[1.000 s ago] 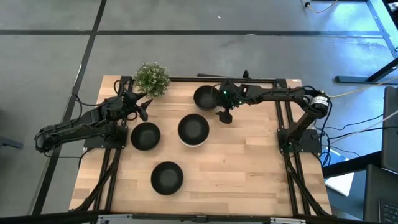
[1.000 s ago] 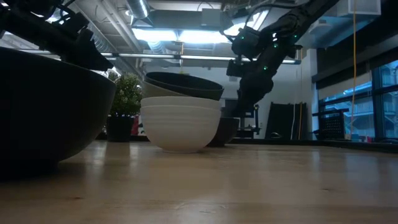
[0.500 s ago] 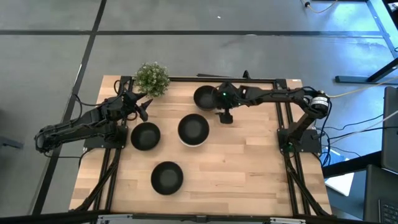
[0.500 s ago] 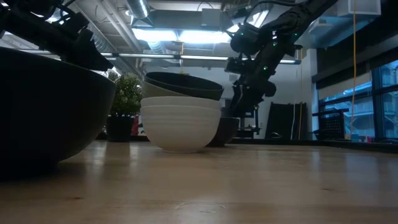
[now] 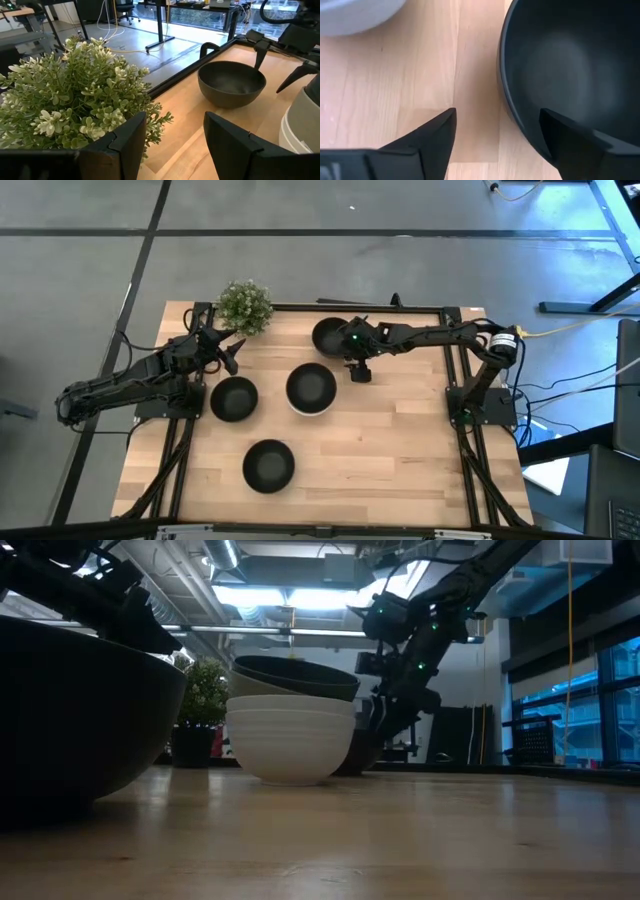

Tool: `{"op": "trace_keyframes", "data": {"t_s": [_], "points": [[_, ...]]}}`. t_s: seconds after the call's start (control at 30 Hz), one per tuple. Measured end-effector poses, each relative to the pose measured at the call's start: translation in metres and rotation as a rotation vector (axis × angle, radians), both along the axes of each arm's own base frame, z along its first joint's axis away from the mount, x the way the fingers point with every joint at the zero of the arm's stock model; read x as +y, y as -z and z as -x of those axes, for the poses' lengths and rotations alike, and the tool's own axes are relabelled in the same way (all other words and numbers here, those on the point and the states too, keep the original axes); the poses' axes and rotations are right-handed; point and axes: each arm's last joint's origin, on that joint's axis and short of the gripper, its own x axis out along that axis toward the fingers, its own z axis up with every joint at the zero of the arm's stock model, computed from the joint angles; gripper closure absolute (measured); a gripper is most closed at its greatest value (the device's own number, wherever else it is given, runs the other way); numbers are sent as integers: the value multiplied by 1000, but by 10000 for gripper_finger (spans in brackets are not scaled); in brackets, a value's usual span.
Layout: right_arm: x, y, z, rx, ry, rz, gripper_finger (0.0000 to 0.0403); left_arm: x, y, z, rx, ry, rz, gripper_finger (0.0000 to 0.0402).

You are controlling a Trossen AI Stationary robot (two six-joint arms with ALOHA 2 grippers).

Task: Nest bowls inside each other
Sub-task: Stack the black bowl on the black bowl

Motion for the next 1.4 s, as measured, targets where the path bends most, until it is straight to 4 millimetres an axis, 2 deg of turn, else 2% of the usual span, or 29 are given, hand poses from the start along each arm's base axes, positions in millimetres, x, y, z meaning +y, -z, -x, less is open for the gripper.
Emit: {"op": "trace_keyframes", "data": {"t_s": [0.17, 0.37, 0.9, 1.07, 1.2, 1.3, 1.4], "points": [[0, -1, -1, -10, 3, 2, 150, 0, 0, 0, -1, 0, 0, 208], [-1, -1, -1, -12, 4, 3, 202, 0, 0, 0, -1, -1, 1, 208], [-3, -2, -3, -28, 37, 56, 388, 0, 0, 0, -2, -1, 2, 207], [-3, -2, -2, -32, 84, 47, 387, 0, 0, 0, 0, -1, 3, 207], [-5, -7, -1, 35, 128, 88, 393, 0, 1, 0, 4, -1, 5, 207], [-7, -23, -5, 59, 128, 81, 393, 0, 1, 0, 4, -1, 5, 207], [-8, -48, -12, 55, 101, 36, 393, 0, 1, 0, 4, -1, 5, 207]]}}
